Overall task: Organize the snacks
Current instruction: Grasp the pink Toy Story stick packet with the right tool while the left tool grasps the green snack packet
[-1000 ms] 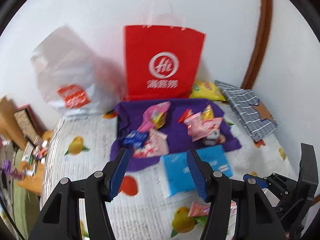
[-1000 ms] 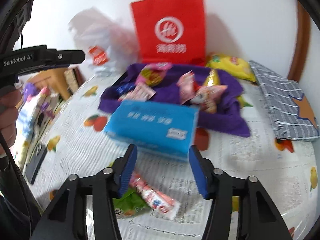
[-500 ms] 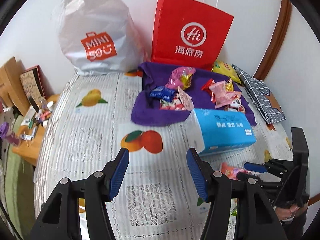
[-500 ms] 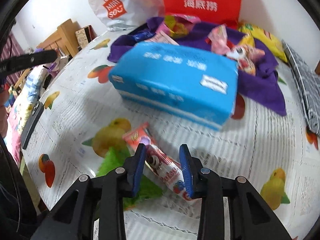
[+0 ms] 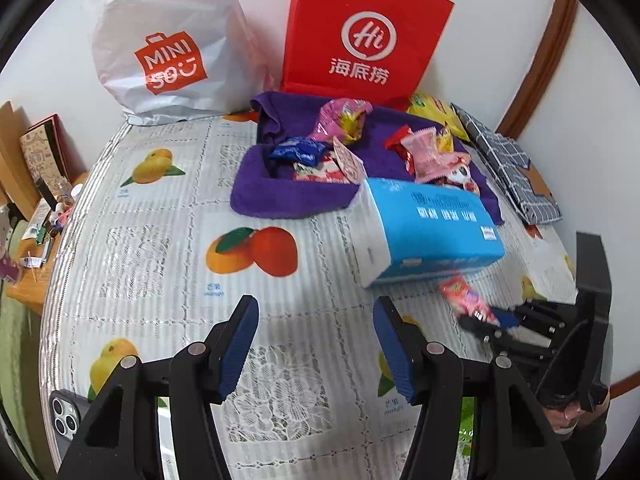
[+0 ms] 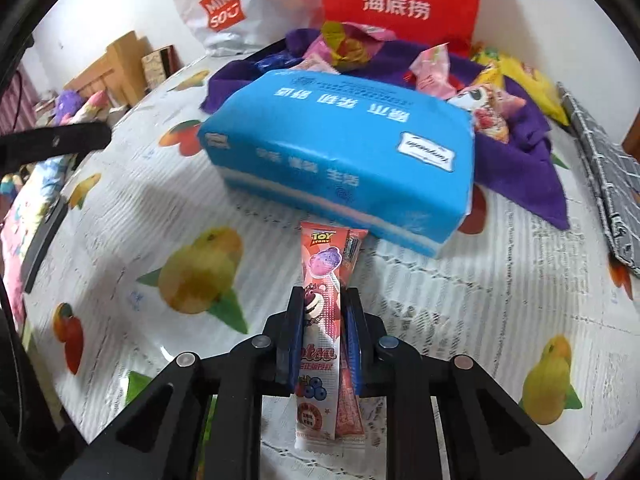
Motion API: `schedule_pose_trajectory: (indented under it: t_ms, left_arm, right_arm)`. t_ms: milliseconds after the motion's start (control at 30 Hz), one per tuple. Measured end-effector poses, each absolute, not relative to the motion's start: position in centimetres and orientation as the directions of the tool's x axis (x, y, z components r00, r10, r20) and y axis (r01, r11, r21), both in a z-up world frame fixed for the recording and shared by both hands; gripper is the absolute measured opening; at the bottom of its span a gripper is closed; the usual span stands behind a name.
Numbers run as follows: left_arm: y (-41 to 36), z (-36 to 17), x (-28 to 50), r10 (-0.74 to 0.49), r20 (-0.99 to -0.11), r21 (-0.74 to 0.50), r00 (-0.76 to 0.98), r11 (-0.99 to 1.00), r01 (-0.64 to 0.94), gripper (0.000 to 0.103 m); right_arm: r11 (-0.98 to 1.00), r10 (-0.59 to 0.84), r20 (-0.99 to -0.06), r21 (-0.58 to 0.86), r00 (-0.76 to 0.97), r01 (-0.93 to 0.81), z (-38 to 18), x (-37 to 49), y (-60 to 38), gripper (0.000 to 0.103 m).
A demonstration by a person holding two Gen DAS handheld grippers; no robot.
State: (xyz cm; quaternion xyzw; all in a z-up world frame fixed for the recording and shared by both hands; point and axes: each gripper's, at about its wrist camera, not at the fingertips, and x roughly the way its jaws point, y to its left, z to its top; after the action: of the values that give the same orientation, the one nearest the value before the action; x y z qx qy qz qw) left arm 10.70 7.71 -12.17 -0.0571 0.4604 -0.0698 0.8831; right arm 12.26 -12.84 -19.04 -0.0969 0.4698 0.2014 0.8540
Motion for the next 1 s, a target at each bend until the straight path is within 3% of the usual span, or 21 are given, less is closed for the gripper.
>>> schedule_pose_trajectory:
  t_ms: [467,733,1000]
  left_arm:
    - [2.4,-12.6,7.6,-0.316,-0.809,-0.241,0.496,0.947,0.210,0.057]
    - [-1.3,-11.5,4.0,-0.388,-0.783,-0.263,0.487,0.915,0.305,0.073]
    - [-5.3,-12.5,1.3,-0.393,-0.806,-0.208,0.443,0.888,0.411,0.076]
  right_arm:
    - [0.978,0.179,-0.735,0.062,0.654,-0.198,-13.7,7.7,-21.1,0.019]
    - [0.991,0.124,-0.709,0.057,0.694,-0.120,-12.6,4.8,-23.6,0.019]
    - [0.995,0.098,-0.710,0.070,0.698,-0.069,-13.1,2.9,-26.3,0.019]
